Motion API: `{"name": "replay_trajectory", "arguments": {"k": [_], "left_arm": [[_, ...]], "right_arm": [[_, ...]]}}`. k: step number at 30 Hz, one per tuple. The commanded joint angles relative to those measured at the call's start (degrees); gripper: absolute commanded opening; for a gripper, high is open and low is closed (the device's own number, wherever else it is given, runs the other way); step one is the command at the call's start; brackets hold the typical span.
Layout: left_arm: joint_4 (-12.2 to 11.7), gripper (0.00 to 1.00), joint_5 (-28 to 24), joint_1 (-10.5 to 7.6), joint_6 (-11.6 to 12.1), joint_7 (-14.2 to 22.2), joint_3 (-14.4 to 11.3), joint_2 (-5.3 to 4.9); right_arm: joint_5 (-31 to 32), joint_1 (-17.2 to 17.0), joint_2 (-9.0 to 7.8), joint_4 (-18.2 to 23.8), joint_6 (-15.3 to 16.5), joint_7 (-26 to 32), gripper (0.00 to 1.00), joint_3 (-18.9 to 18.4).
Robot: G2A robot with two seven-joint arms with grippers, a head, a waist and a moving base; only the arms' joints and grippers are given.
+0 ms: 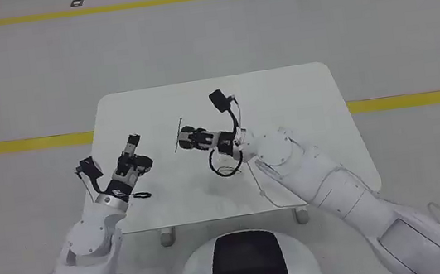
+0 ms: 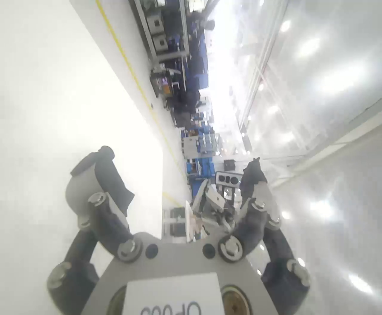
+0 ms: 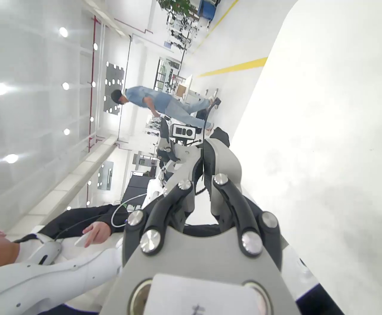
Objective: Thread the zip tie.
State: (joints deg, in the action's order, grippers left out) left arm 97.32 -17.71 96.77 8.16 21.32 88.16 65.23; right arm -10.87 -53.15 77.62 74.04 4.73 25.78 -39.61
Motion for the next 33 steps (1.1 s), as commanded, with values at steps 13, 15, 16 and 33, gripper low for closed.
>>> {"name": "replay_trajectory", "arguments": {"k": [13, 15, 16, 33], "left_arm": [[-3.9, 1.0, -7.3, -2.18, 2.4, 9.8, -1.7, 0.05], [-4.7, 1.0, -8.5, -2.83, 2.8, 12.9, -1.8, -0.05], [-5.3, 1.0, -10.1, -3.09, 3.2, 15.3, -2.0, -0.08], [-5.4, 1.0, -11.0, -3.38, 4.6, 13.6, -2.8, 0.07]], "right_arm": [[-1.0, -1.6, 1.14, 0.6, -2.9, -3.0, 0.0, 0.8], [-2.6, -2.1, 1.76, 0.4, -3.8, -4.6, 0.0, 1.2], [-4.0, -2.2, 2.2, 0.2, -3.9, -5.1, 0.0, 1.5], [-1.4, -3.9, 2.89, 1.4, -6.5, -8.9, 0.0, 1.6]]}}
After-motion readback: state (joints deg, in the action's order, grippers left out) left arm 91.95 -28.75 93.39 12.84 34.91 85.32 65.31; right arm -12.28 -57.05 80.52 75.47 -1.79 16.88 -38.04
